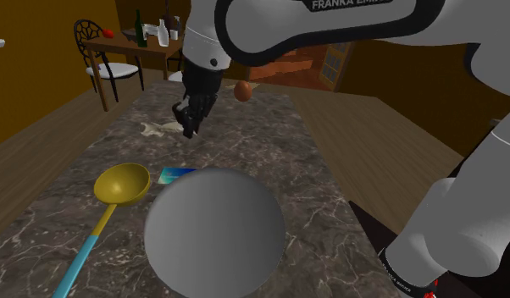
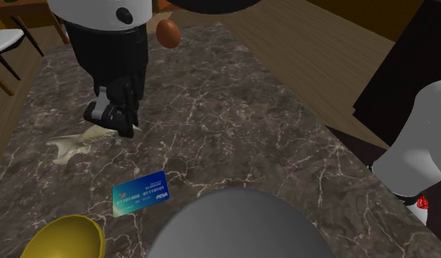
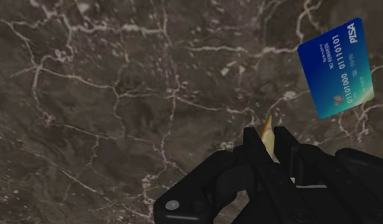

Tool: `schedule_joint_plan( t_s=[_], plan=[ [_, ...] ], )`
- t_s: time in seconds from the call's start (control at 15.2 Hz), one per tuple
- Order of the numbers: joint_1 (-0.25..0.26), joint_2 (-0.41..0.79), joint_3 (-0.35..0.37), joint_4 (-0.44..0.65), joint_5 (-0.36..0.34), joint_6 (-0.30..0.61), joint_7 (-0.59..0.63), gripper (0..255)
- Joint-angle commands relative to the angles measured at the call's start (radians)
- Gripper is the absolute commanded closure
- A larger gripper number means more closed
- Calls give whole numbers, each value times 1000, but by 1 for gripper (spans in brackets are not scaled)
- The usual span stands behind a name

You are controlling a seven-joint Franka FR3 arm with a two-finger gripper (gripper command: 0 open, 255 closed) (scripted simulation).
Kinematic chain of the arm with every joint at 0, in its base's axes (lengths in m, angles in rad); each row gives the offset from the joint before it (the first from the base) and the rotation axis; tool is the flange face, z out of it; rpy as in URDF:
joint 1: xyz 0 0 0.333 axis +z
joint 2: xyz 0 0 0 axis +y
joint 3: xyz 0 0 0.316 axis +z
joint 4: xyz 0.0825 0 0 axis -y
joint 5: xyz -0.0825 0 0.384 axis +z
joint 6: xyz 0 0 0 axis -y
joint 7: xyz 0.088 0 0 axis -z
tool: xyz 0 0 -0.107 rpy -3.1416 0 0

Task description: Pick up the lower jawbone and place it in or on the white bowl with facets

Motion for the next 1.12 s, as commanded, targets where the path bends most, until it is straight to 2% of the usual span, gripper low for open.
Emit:
schedule_joint_plan(
  t_s=[0.0,1.06],
  plan=[
    [1,1,1,29,-1,-29,3,255],
    [7,29,6,278,-15,-252,13,255]
  ],
)
